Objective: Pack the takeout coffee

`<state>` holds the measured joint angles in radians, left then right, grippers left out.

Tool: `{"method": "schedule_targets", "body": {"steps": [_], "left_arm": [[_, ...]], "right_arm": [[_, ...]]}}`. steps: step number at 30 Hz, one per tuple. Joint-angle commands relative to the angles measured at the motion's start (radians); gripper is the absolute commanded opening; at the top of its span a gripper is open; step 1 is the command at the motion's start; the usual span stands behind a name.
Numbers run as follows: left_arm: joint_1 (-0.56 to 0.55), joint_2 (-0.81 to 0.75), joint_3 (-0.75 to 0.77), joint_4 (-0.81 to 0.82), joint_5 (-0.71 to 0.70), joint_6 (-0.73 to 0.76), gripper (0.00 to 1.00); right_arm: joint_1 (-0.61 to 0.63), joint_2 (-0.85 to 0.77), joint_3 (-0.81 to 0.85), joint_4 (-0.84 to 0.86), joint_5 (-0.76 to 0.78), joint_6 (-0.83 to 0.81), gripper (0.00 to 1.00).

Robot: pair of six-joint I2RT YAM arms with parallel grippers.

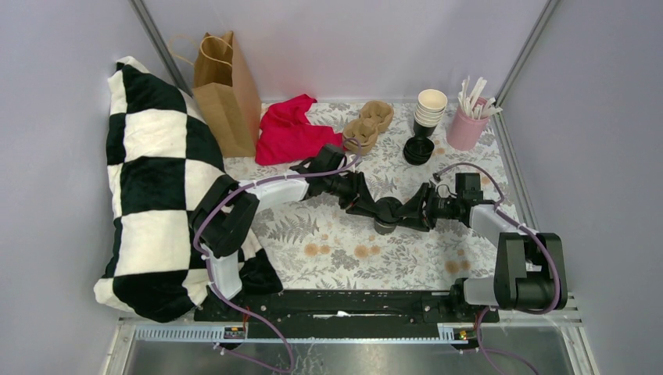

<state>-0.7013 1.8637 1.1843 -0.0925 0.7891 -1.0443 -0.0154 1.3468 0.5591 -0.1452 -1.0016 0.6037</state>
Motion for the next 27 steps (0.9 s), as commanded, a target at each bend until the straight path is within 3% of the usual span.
{"method": "schedule_targets", "body": {"steps": [1,6,10,13,20,27], "left_arm": [[-0.008,0.033,0.03,-0.059,-0.056,0.085,0.35],[-0.012,-0.015,0.124,-0.133,-0.059,0.152,0.58],[-0.019,-0.044,0.104,-0.069,-0.014,0.122,0.73],[-0.024,-0.045,0.078,-0.052,-0.001,0.12,0.73],[-0.025,-0.028,0.033,-0.044,0.008,0.119,0.61],[-0.023,-0.016,0.007,-0.025,0.012,0.127,0.62]], "right_arm": [[0.011,0.046,-0.032,0.044,0.028,0.018,0.54],[0.011,-0.015,0.011,0.003,0.054,0.019,0.55],[0.01,-0.006,0.014,0.026,0.042,0.038,0.55],[0.011,0.008,0.03,0.018,0.041,0.028,0.55],[0.01,0.012,0.057,0.008,0.043,0.028,0.55],[0.011,0.04,0.073,0.004,0.046,0.022,0.55]]}}
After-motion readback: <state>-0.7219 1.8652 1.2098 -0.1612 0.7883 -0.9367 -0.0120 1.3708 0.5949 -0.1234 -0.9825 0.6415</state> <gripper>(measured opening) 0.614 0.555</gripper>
